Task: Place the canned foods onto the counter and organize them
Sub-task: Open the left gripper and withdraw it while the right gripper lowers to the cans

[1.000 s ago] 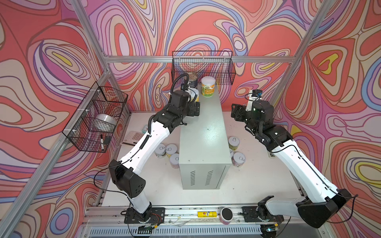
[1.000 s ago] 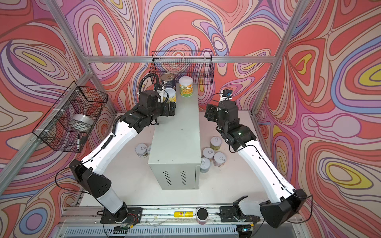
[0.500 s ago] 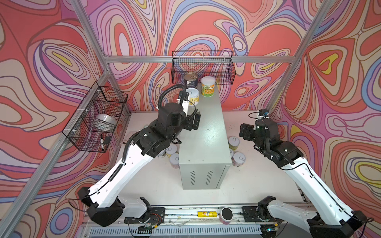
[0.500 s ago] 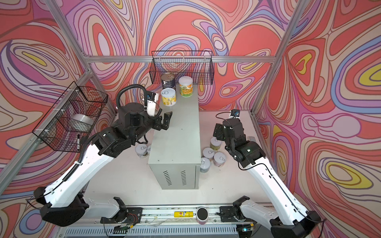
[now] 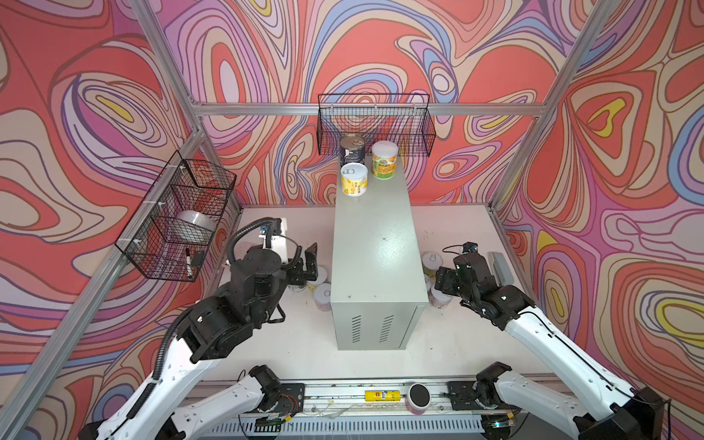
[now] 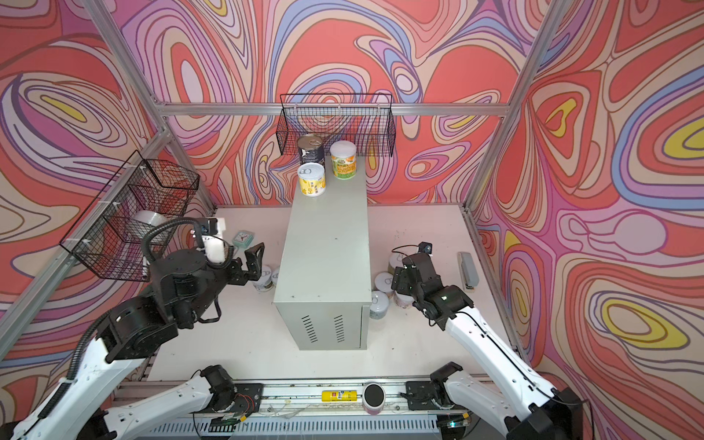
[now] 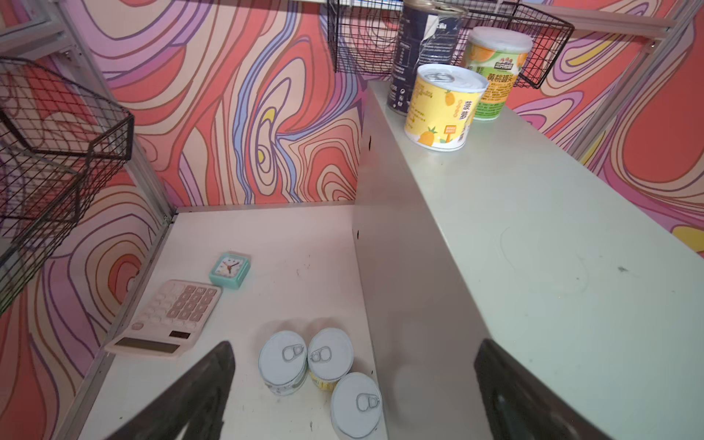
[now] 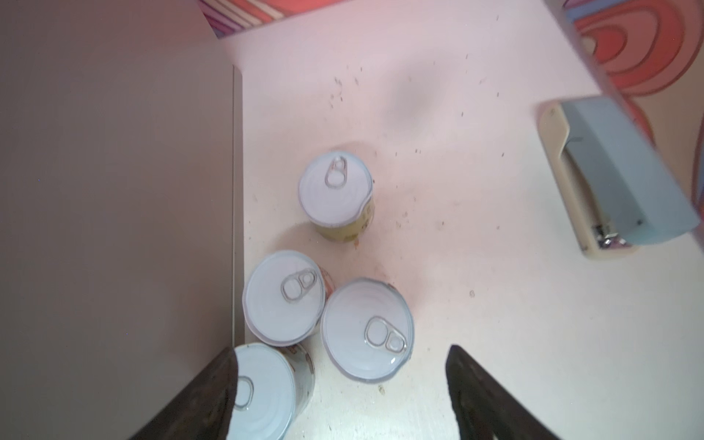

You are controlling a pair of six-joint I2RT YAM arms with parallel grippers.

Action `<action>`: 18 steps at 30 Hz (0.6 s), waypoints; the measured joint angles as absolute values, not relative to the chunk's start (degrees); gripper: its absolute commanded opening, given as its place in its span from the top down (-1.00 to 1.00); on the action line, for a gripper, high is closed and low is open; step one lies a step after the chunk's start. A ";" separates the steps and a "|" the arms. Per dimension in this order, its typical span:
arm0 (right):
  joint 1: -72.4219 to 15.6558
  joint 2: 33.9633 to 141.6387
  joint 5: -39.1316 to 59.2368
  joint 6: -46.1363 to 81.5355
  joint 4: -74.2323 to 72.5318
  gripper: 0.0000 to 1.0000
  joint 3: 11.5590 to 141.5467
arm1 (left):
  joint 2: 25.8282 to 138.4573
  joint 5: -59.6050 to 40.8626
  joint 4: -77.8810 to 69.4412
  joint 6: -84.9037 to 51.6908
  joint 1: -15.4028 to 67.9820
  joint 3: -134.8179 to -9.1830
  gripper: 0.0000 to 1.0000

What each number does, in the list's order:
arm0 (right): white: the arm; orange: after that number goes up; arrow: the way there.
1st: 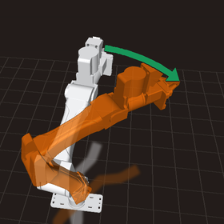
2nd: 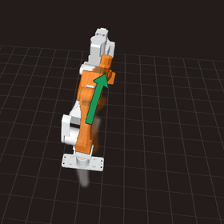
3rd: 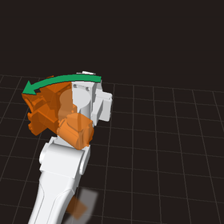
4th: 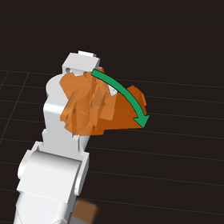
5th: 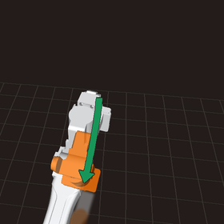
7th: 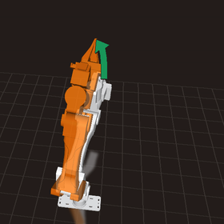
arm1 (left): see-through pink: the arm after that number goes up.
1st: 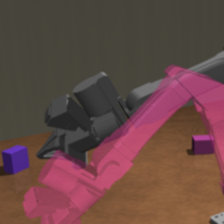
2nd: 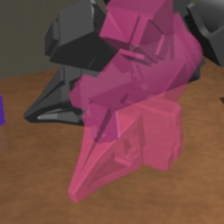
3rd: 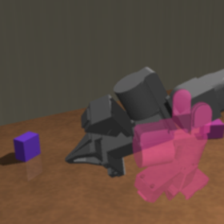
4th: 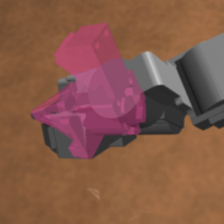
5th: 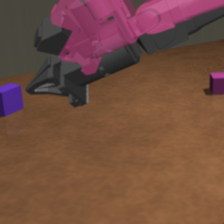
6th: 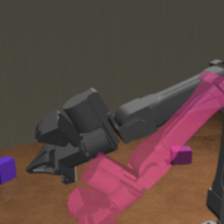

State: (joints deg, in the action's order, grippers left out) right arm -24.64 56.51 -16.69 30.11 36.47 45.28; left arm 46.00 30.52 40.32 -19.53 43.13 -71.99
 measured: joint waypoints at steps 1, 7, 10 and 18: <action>-24.62 56.53 -16.01 30.74 36.27 -0.71 43.99 | 44.25 31.00 40.84 -20.29 43.13 -70.70 -0.94; -24.45 57.67 -14.00 32.95 35.81 -0.67 41.65 | 39.44 31.46 41.21 -24.75 43.13 -61.04 -0.91; -24.45 58.06 -13.93 33.65 35.40 -0.65 40.99 | 40.23 30.79 40.58 -25.96 43.13 -56.21 -0.91; -24.45 59.48 -13.82 36.45 35.16 -0.61 38.52 | 40.32 29.65 36.27 -27.27 42.85 -49.71 -0.95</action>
State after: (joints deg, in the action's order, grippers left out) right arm -24.45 59.48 -13.82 36.45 35.16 38.52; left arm 40.32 29.65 36.27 -27.27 42.85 -49.71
